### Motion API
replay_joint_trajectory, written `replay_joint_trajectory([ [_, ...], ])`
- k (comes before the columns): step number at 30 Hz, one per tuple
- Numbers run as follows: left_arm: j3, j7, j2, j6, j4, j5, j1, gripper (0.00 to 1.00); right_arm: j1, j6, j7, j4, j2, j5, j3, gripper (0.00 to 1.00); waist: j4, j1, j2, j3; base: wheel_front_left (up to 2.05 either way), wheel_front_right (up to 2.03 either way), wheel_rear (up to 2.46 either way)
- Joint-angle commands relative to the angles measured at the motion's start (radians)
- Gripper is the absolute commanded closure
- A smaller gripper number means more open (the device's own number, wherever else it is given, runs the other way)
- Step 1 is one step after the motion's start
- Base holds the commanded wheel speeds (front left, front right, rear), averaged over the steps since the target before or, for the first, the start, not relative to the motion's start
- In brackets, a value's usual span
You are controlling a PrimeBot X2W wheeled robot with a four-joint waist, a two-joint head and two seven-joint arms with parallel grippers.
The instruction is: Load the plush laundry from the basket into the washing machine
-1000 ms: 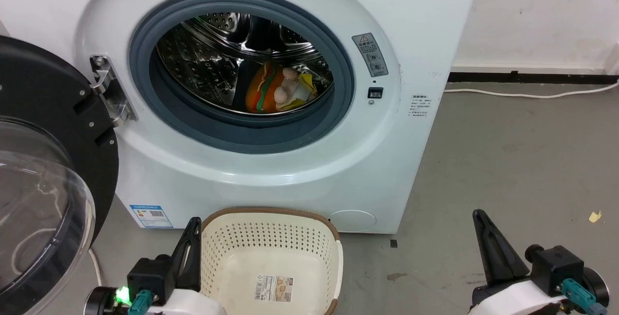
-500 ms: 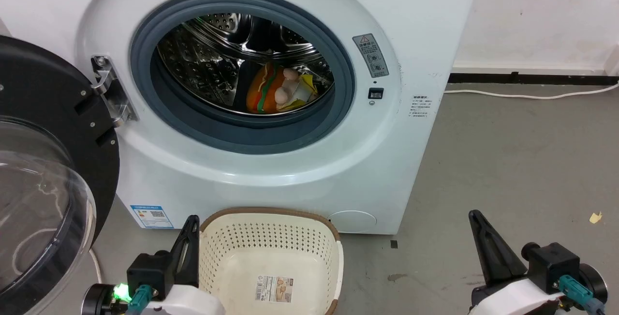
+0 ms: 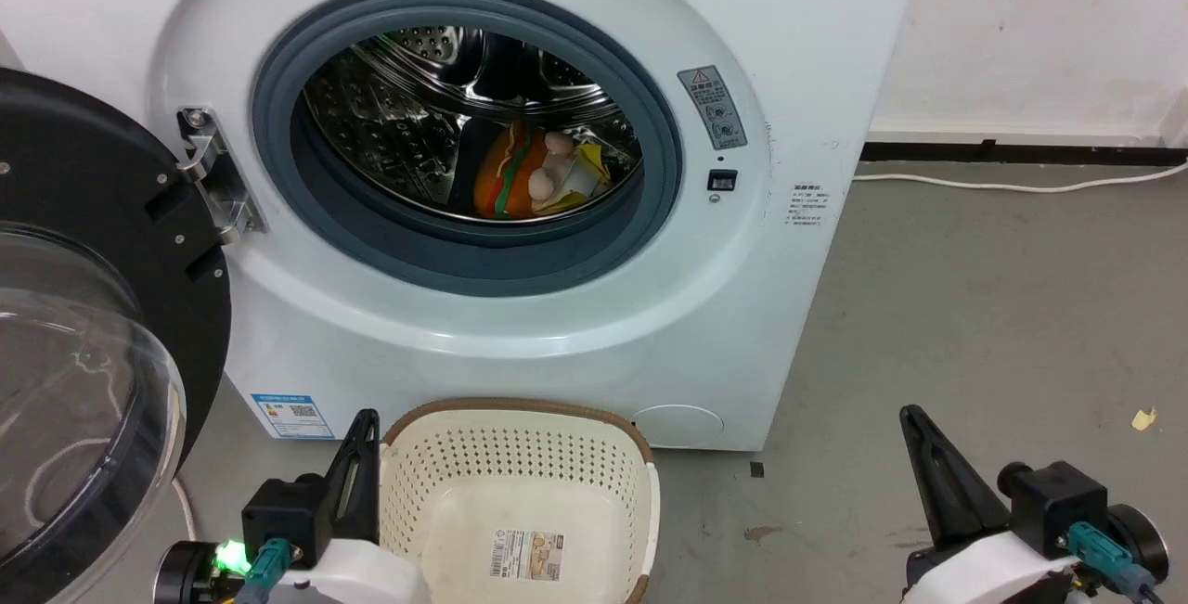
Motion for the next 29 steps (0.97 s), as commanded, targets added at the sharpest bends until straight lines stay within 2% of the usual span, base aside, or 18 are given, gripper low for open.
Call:
replay_joint_trajectory([
  [1,0.005,0.008,-0.003,-0.005,-0.007,0.010,-0.013,1.00,-0.016,-0.001,0.008,-0.007,0.000,-0.007,-0.003,1.00,0.000,0.0000,0.0000,0.000,0.00,0.00,0.00],
  [29,0.047,0.069,-0.032,-0.021,-0.019,0.054,-0.023,1.00,-0.025,-0.001,0.070,-0.018,0.000,-0.039,-0.014,1.00,0.003,0.0000,0.0000,-0.005,0.00,0.00,0.00],
])
